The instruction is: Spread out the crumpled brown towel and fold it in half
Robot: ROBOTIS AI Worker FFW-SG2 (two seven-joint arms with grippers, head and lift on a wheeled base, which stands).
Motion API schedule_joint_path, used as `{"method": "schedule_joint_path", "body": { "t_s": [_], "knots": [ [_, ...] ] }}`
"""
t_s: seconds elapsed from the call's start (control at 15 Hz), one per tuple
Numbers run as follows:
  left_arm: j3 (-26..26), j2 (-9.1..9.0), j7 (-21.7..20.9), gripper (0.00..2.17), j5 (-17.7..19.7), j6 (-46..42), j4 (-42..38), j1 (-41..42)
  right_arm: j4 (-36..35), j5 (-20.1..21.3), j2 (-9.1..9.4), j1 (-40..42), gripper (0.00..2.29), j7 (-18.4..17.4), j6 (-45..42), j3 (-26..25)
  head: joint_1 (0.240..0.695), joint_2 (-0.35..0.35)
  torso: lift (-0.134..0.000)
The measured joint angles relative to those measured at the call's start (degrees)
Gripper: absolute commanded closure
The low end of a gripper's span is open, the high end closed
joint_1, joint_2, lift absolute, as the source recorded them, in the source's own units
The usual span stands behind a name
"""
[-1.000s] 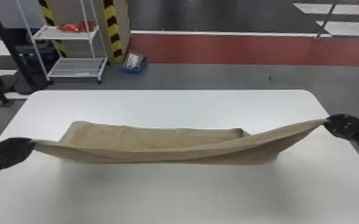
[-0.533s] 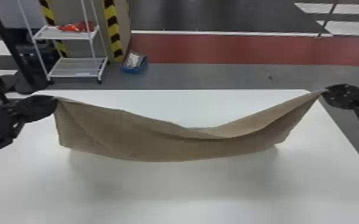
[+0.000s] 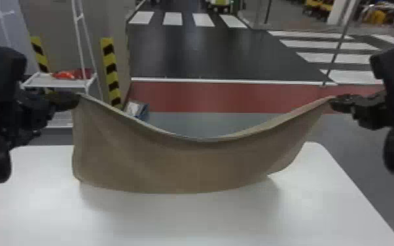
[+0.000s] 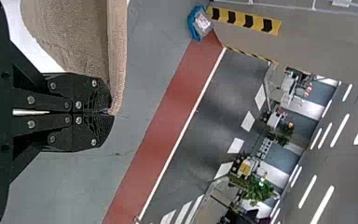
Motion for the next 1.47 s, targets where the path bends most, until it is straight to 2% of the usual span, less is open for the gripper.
{"method": "schedule_joint_path", "body": {
  "t_s": [0.07,0.2,0.33,0.47,0.53,0.67,0.73,0.93,1.13,1.33,1.47],
  "knots": [
    [-0.1,0.32,0.9,1.63,0.0,0.0,2.5,-2.6,2.2,0.2,-0.04,-2.4,1.29,-1.2,0.4,0.3,0.418,-0.074,-0.124],
    [0.3,0.72,1.2,1.63,0.2,0.1,4.8,-5.5,4.4,0.0,-0.18,-6.2,1.29,-2.2,1.4,0.4,0.388,-0.073,-0.124],
    [2.0,1.1,0.7,1.63,1.1,0.1,3.5,-5.1,3.3,-0.4,-0.94,-6.8,1.29,-1.0,2.3,0.2,0.369,-0.064,-0.124],
    [4.8,2.08,-0.3,1.63,3.3,0.2,-1.1,-1.0,-1.6,-1.1,-2.23,-3.8,1.29,1.5,3.7,-0.6,0.38,-0.052,-0.124],
    [6.2,2.9,-0.7,1.63,5.1,0.1,-4.1,2.9,-5.6,-2.3,-2.87,0.2,1.29,2.5,4.2,-1.6,0.397,-0.047,-0.124],
    [8.5,4.44,-1.1,1.63,8.9,-1.7,-8.8,11.7,-13.4,-5.3,-3.86,11.8,1.29,3.1,2.8,-3.8,0.472,-0.036,-0.124],
    [9.4,4.89,-1.2,1.63,10.0,-4.4,-10.2,16.4,-16.9,-6.6,-4.05,18.8,1.29,3.2,0.3,-5.1,0.56,-0.028,-0.124],
    [10.9,5.11,-2.0,1.63,10.9,-14.5,-11.1,27.4,-21.6,-8.7,-3.08,34.7,1.29,3.1,-8.8,-7.5,0.691,-0.019,-0.124],
    [12.3,5.19,-5.2,1.63,10.5,-22.5,-11.5,34.7,-22.7,-9.9,-2.18,43.4,1.29,4.6,-15.4,-8.8,0.695,-0.013,-0.124],
    [15.0,5.45,-12.8,1.63,8.6,-26.5,-13.0,39.0,-23.8,-11.2,-1.63,48.1,1.29,8.3,-19.2,-10.4,0.695,0.002,-0.124],
    [16.2,5.77,-16.8,1.63,6.4,-27.8,-14.4,40.3,-23.9,-12.2,-1.47,49.1,1.29,9.5,-20.9,-11.6,0.695,0.011,-0.124]
  ]
}}
